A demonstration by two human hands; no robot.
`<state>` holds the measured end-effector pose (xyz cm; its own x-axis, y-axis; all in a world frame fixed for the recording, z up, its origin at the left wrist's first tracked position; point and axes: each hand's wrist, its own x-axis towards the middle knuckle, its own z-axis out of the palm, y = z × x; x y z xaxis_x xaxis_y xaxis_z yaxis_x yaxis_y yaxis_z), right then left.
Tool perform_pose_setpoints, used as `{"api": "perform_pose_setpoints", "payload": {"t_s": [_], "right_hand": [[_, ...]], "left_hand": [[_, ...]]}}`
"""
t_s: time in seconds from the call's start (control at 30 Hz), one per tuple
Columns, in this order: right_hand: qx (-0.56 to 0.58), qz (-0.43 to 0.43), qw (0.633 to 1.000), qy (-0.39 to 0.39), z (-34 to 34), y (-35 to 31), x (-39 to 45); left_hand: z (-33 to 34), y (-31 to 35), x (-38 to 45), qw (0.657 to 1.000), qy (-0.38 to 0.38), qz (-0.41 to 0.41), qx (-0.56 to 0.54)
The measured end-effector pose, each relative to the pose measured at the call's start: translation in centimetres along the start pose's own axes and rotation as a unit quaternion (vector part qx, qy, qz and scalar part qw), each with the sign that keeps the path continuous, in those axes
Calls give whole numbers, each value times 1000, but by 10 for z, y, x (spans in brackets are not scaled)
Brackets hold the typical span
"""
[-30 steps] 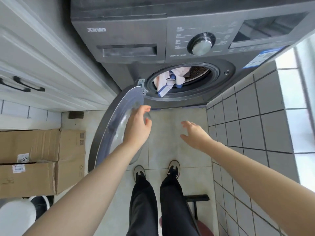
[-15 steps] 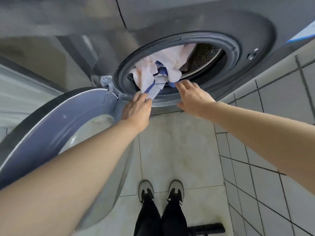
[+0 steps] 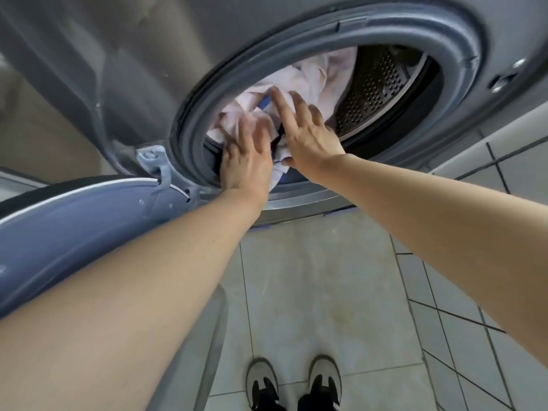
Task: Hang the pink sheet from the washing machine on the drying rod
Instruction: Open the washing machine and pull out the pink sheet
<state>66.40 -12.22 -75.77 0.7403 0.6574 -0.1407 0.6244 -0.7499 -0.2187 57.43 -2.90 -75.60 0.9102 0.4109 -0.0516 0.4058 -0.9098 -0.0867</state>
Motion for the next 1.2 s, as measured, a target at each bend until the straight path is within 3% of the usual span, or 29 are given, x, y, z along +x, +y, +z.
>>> {"api": "perform_pose_setpoints", "payload": {"t_s": [0.1,0.2,0.37,0.47,0.6,0.63,0.73,0.87,0.93,1.03,1.1,1.17,1.2], "right_hand": [[-6,-3,1000,-11,-1,-4,7],[-7,-6,998,-54,4,-1,7],[-53,-38,997,-52,12,5,-10],[15,-40,998,-48,14,7,-26],[114,-18,992,-55,2,3,-51],[136,-11,989,-54,0,3,-59],[220,20,974,-42,-2,4,-89],[286,82,955,2,-8,-1,-132],[310,104,945,9,-12,-6,-155],[348,124,928,-39,-15,-13,-189],[337,102,935,-36,-18,-18,-207],[266,18,963,28,-23,-22,-223],[237,-16,970,45,-25,-24,-229]], "left_hand": [[-5,2,-3,995,-63,78,-9],[-7,1,-5,992,-106,68,5],[-11,-3,-20,990,-122,70,-20],[-17,-5,-30,989,-121,61,-61],[-24,-6,-47,968,-112,-8,-224],[-27,-5,-55,951,-106,-51,-285],[-33,-2,-77,855,-88,-181,-477],[-40,9,-109,754,-47,-308,-578],[-50,15,-126,677,-63,-343,-648],[-67,23,-148,573,-128,-325,-741],[-67,24,-159,497,-168,-356,-773],[-67,23,-165,460,-211,-394,-768],[-67,23,-166,473,-239,-400,-748]]}}
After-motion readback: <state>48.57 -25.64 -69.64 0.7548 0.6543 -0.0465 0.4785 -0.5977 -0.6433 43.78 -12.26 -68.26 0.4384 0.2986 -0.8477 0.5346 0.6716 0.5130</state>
